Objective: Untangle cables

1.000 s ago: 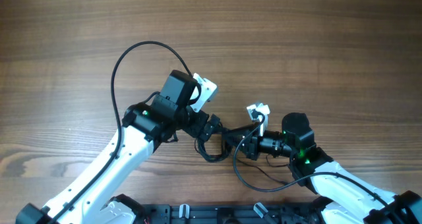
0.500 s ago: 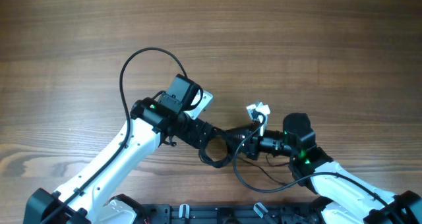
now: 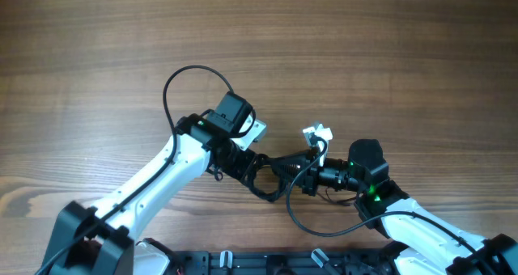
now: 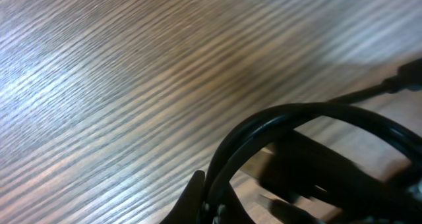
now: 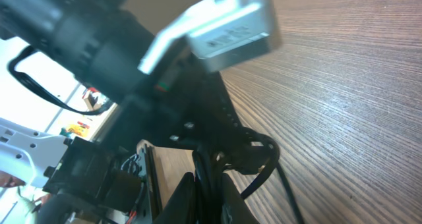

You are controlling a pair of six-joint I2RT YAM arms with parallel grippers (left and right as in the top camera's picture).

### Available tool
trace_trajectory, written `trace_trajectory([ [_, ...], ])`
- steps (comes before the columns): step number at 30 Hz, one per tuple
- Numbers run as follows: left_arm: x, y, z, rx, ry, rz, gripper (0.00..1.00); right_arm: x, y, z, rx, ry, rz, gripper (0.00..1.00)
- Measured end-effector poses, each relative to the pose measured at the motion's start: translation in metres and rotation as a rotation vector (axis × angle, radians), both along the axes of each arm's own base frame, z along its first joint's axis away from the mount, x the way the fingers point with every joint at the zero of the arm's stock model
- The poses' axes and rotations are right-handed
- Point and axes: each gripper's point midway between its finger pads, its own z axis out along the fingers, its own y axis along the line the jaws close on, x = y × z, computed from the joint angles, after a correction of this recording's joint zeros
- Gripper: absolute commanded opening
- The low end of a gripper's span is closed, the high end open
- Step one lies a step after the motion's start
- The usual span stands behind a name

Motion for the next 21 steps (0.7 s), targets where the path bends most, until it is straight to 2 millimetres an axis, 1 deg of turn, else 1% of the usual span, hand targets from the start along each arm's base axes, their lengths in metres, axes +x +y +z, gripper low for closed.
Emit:
trace_trajectory([
  [3,0.009,0.015,-0.005,0.082,-0.022,0.128,0.04,0.001,0.0,0.0,0.0,0.003,-0.005,0.04],
  [4,0.01,0.017,-0.005,0.087,-0.019,0.172,0.04,0.001,0.0,0.0,0.001,0.008,-0.009,0.04],
  [5,0.018,0.028,-0.005,0.131,-0.048,0.233,0.04,0.001,0.0,0.0,0.002,0.012,-0.01,0.04],
  [6,0.022,0.034,-0.005,0.146,-0.055,0.289,0.04,0.001,0.0,0.0,0.003,0.017,-0.011,0.04],
  [10,0.041,0.066,-0.004,0.159,-0.056,0.603,0.04,0.0,0.0,-0.003,0.001,0.053,-0.014,0.04],
  [15,0.058,0.095,-0.003,0.095,-0.018,0.895,0.04,-0.004,-0.001,-0.015,-0.024,0.137,-0.02,0.04],
  [19,0.074,0.107,0.0,-0.018,0.017,1.03,0.04,-0.004,-0.005,-0.028,-0.053,0.238,-0.059,0.04],
  [21,0.089,0.12,0.002,-0.054,-0.022,1.07,0.04,-0.004,-0.009,-0.038,-0.078,0.312,-0.094,0.04],
])
